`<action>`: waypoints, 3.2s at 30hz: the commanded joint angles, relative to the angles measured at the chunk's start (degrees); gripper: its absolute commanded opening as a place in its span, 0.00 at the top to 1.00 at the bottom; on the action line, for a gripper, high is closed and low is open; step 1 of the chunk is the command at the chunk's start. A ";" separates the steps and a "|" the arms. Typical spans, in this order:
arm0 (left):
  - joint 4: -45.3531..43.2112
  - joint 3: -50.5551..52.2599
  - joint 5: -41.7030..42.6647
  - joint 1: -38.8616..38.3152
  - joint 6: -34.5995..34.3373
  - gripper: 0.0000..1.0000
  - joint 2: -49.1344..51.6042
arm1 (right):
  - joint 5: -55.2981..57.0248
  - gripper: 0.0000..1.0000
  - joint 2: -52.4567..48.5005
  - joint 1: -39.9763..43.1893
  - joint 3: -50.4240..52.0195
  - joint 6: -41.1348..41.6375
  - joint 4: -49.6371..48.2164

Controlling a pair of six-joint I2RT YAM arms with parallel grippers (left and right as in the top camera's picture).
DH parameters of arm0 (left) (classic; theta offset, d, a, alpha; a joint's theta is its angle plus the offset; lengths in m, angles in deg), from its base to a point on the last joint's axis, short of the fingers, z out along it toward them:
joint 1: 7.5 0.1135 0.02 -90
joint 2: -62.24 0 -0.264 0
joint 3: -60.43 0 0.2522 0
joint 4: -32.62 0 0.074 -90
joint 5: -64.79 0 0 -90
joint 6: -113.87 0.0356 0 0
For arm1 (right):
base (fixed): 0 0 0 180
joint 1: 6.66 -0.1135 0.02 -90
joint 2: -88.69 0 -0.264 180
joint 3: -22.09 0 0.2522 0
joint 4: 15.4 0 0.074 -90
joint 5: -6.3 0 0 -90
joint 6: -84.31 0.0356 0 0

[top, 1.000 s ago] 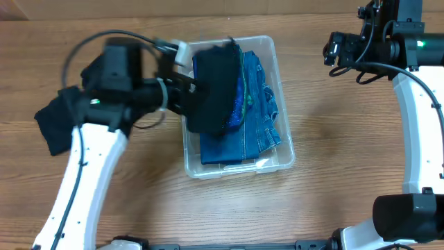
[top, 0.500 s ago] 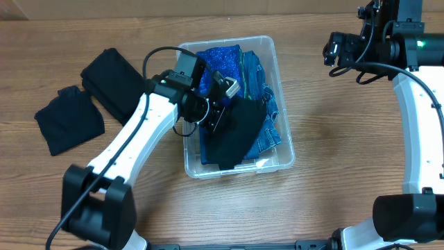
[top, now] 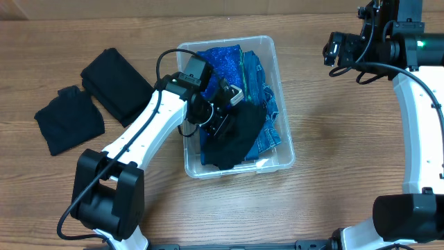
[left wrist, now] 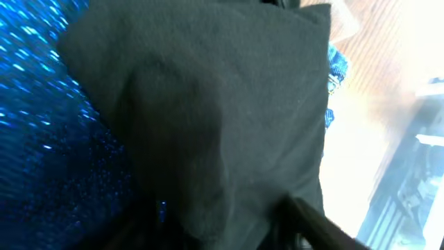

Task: Pack container
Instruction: 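Lower the black cloth into the bin and release with left gripper, then withdraw the left arm from the bin toward the left side, then grasp the folded black cloth with the left gripper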

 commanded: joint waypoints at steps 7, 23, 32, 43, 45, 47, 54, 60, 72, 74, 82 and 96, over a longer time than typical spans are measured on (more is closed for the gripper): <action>6.32 -17.22 -2.97 -0.26 0.31 0.00 -1.84 | 0.57 0.01 0.48 -0.02 -0.15 -0.04 -0.20; 0.17 -4.46 -8.09 -6.38 -3.76 0.96 -0.50 | 0.55 0.01 0.37 -0.02 -0.13 -0.04 -0.44; -12.90 8.35 -17.62 -6.36 -7.45 0.77 0.22 | 1.33 0.00 0.37 -0.02 -0.13 0.02 -0.55; -2.25 -8.85 -27.12 -5.84 -7.50 0.35 -3.08 | 3.02 0.00 0.39 6.32 -0.17 3.04 -0.35; 0.85 -14.49 -31.26 -4.63 -8.52 0.00 -4.42 | 3.04 0.00 0.39 8.79 -0.15 3.02 0.39; 3.21 -19.56 -34.23 -2.21 -10.80 0.00 -5.81 | 2.86 0.00 0.39 11.34 -0.15 2.99 1.05; 9.29 -26.38 -34.18 17.53 -27.34 0.00 -10.84 | 2.43 0.00 0.39 16.41 -0.15 2.99 1.29; 14.95 -25.62 -29.14 40.52 -34.80 0.00 -10.84 | 2.43 0.00 0.39 16.68 -0.15 2.97 1.27; 2.99 -6.25 -24.24 62.84 -32.11 0.00 -10.01 | 1.73 0.00 0.37 16.68 -0.15 2.97 1.25; -0.74 -2.05 -23.69 64.19 -29.00 0.00 -10.01 | 1.75 0.00 0.37 16.68 -0.15 2.97 1.25; -15.02 8.46 -8.90 71.45 -10.29 0.00 -8.11 | 1.75 0.00 0.37 16.68 -0.15 2.97 1.09; -22.56 8.33 -0.68 71.73 -4.85 0.00 8.70 | 1.77 0.00 0.37 16.68 -0.15 2.95 2.27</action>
